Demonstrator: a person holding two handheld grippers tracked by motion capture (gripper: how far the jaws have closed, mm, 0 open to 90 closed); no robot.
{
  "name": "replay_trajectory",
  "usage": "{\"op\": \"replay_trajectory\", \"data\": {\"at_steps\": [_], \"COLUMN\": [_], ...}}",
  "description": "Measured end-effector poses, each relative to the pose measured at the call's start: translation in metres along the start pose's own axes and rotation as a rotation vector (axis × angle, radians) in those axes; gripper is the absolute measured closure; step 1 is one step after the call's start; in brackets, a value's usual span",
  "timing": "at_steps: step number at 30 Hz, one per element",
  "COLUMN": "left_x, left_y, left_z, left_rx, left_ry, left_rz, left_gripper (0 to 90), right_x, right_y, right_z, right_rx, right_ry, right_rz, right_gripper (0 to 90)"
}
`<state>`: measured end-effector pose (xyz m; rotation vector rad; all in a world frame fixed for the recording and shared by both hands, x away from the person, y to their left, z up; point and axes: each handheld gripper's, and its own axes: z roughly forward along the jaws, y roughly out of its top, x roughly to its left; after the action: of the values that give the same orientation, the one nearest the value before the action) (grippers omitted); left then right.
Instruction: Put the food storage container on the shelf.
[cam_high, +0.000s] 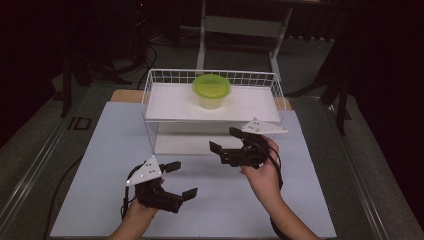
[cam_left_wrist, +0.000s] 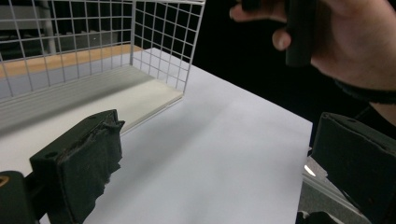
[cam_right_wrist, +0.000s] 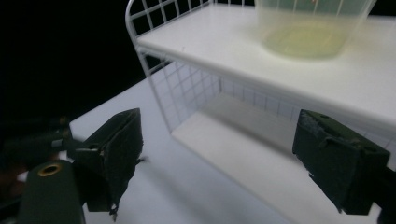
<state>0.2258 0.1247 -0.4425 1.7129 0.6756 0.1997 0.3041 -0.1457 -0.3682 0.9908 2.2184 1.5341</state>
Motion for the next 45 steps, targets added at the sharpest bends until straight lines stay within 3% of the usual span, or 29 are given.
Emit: {"op": "replay_trajectory", "data": {"at_steps": [1,5,10,22,27,31,45], "left_x": [0.0,-0.001,-0.001,0.0,0.002,0.002,0.003], "left_y": [0.0,-0.001,-0.005,-0.019,-0.025,-0.028,-0.035], "left_z": [-0.001,-0.003,-0.005,-0.008,-0.01,-0.01,-0.011], "left_rx": [0.003,-0.003,-0.002,0.024,0.024,0.042,0.045], "left_ry": [-0.005,-0.025,-0.038,-0.063,-0.059,-0.052,-0.046], "left_rz": [0.004,0.019,0.014,0.023,0.008,0.026,0.035], "left_gripper": [2.1,2.1,2.1,2.1,2.1,2.1,2.1], "right_x": [0.0,0.0,0.0,-0.003,-0.006,-0.008,-0.017], "right_y": [-0.006,-0.025,-0.043,-0.077,-0.091,-0.101,-0.13], "right_z": [-0.001,-0.004,-0.007,-0.025,-0.032,-0.039,-0.056], "right_rx": [0.003,0.01,0.034,0.026,0.051,0.058,0.043], "right_ry": [0.018,0.003,0.005,0.012,0.007,-0.003,-0.001], "right_rz": [0.008,-0.011,-0.02,-0.002,-0.017,-0.01,-0.022], "right_gripper": [15.0,15.1,15.1,15.1,15.3,15.3,15.3]}}
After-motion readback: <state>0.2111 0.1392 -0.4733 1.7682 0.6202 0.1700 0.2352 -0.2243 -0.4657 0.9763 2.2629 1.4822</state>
